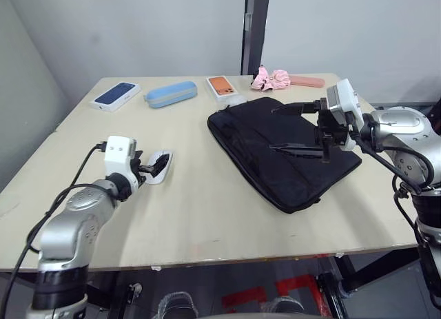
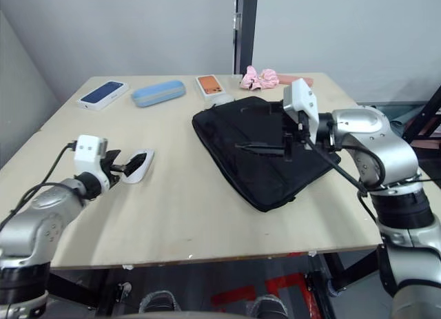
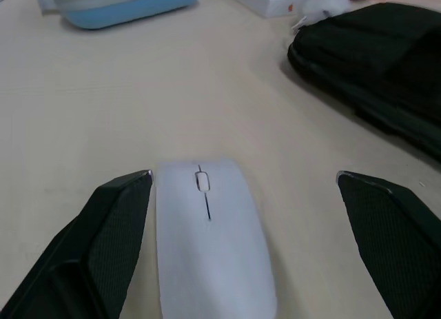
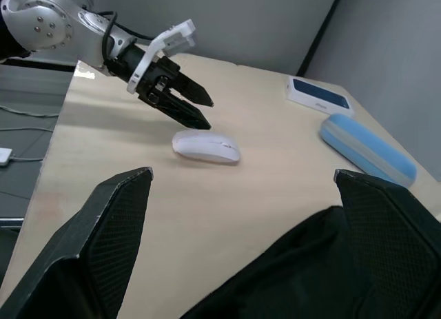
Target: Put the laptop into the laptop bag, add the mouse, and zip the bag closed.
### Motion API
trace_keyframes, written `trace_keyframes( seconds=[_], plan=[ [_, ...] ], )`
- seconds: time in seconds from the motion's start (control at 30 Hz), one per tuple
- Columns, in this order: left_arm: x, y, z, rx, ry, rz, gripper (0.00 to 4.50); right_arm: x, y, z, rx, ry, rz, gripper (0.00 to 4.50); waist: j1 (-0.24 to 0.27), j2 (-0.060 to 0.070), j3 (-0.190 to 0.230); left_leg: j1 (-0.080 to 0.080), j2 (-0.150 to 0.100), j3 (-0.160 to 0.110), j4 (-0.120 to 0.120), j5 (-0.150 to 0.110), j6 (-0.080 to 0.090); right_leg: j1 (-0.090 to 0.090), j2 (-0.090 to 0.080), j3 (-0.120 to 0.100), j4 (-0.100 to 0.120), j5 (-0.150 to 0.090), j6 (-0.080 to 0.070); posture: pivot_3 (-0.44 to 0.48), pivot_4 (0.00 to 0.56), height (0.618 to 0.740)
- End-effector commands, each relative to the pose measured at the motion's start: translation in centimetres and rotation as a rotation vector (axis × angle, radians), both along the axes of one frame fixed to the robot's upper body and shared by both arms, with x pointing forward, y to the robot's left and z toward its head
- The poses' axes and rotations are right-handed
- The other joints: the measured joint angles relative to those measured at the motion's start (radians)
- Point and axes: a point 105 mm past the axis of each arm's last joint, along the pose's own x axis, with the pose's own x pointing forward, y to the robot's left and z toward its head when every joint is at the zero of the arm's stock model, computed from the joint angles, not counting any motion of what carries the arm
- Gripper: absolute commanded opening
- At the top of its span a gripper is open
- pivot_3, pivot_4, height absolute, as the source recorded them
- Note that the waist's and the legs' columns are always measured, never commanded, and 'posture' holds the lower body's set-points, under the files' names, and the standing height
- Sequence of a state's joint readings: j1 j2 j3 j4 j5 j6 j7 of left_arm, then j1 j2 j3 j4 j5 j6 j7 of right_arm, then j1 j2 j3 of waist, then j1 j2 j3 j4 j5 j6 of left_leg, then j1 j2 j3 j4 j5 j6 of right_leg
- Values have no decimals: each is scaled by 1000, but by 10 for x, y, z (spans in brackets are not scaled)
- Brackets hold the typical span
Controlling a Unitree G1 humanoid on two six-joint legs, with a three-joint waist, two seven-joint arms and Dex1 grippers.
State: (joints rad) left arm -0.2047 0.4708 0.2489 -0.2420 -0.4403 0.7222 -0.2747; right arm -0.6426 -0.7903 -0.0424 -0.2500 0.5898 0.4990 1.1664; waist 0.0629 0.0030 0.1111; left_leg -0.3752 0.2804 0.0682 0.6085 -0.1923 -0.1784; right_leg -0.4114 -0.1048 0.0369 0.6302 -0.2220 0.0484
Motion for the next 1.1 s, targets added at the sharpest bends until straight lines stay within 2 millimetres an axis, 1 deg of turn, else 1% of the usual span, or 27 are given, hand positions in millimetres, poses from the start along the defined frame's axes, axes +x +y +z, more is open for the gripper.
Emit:
trace_keyframes(
  seconds=[0.03,0.2,0.23,0.3,0.33,0.4,0.5,0.57,0.67,0.7,0.73,0.77,0.83,0.97,1.07,1.1],
  plan=[
    [11,2,-6,40,-13,24,4500,-7,-2,14,16,-60,-16,4438,0,0,0,0,0,0,0,0,0,0,0,0,0,0,0,0,150,740],
    [20,-1,-14,41,-4,18,4500,-9,-3,14,16,-63,-35,4438,7,0,0,0,0,0,0,0,0,0,0,0,0,0,0,0,150,740],
    [24,3,-17,15,0,55,4500,-9,-4,13,17,-61,-40,4438,8,0,0,0,0,0,0,0,0,0,0,0,-1,0,0,0,150,740],
    [29,2,-23,36,8,49,4500,-10,-4,11,16,-56,-48,4438,15,0,0,1,0,0,0,0,0,1,0,0,0,0,0,0,150,740],
    [30,1,-24,15,15,48,4500,-10,-5,11,15,-56,-54,4438,16,0,0,1,0,0,0,0,0,1,0,0,0,0,0,0,150,740],
    [30,-7,-29,-2,39,11,4500,-10,-6,11,16,-54,-62,4438,18,0,0,1,0,0,0,1,-1,1,0,1,-1,0,1,0,150,740],
    [28,-13,-38,7,68,-13,4500,-9,-7,8,13,-48,-78,4438,19,0,0,1,0,0,-1,2,-3,0,0,0,-1,0,1,0,150,740],
    [28,-14,-39,8,73,-10,4500,-10,-7,4,2,-45,-83,4438,19,0,0,1,0,0,-3,2,-3,0,0,0,-2,0,1,0,150,740],
    [28,-12,-38,8,73,2,4500,-10,-6,3,7,-39,-85,4438,20,0,0,1,0,1,-4,2,-4,1,0,0,-3,1,1,0,150,740],
    [28,-11,-38,7,74,5,3973,-10,-5,4,9,-38,-84,4500,20,0,0,1,0,1,-4,2,-4,1,0,0,-3,1,1,0,150,740],
    [28,-10,-38,10,77,7,3708,-10,-5,4,10,-38,-85,4500,20,0,0,1,0,1,-4,2,-4,1,0,0,-3,1,1,0,150,740],
    [27,-8,-39,17,81,10,3247,-10,-5,3,11,-38,-85,4500,20,0,0,1,0,1,-4,2,-4,1,0,0,-3,1,2,0,150,740],
    [27,-6,-38,21,82,13,2857,-10,-5,3,13,-37,-85,4500,19,0,0,1,0,1,-4,2,-4,1,0,0,-4,1,2,0,150,740],
    [26,0,-32,32,54,25,2862,-9,-3,3,17,-33,-84,4500,19,0,0,1,0,1,-6,2,-4,1,0,0,-6,2,4,0,150,740],
    [23,4,-15,53,-4,2,2862,-9,-2,-1,9,-1,-88,4500,17,0,0,1,0,2,-9,3,-6,1,0,0,-8,3,5,0,150,740],
    [20,3,0,82,-52,-48,2862,-10,-1,-3,-1,11,-96,4500,16,0,0,1,0,2,-10,3,-6,0,0,0,-9,3,5,0,150,740]
  ],
)
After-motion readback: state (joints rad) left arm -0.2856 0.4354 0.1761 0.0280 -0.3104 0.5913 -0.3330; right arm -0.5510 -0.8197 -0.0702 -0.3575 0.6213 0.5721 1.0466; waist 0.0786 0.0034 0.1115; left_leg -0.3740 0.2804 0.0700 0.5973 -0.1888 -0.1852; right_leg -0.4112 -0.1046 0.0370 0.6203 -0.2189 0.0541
